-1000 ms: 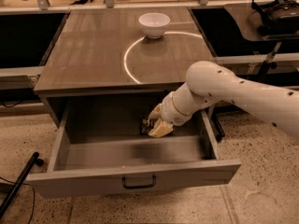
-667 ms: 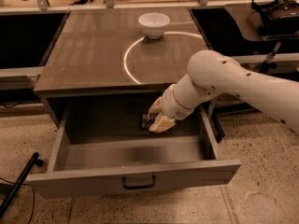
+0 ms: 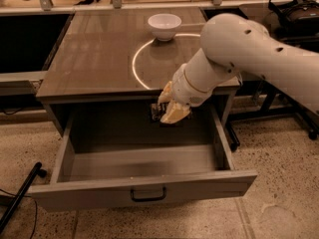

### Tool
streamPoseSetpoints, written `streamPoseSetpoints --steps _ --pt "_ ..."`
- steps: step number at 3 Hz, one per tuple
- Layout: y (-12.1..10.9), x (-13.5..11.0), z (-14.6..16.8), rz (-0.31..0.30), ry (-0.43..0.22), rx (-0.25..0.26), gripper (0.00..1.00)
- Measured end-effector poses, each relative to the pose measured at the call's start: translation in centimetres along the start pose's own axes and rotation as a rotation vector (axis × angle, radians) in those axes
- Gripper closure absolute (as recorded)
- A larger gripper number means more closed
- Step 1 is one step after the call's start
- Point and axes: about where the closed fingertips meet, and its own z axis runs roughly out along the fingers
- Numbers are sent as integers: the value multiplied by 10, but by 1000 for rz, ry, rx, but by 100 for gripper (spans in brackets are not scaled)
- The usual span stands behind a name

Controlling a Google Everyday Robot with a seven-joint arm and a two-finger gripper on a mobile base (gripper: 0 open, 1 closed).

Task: Pick rxbar chocolate from top drawer and place on counter

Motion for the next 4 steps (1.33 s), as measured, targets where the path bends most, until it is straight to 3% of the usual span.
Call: streamPoseSetpoints --steps 1,2,4 --pt "-4 -10 -24 -42 20 27 100" --pt "-6 -13 -27 -44 30 27 100" --pt "-59 -27 -67 0 88 76 100"
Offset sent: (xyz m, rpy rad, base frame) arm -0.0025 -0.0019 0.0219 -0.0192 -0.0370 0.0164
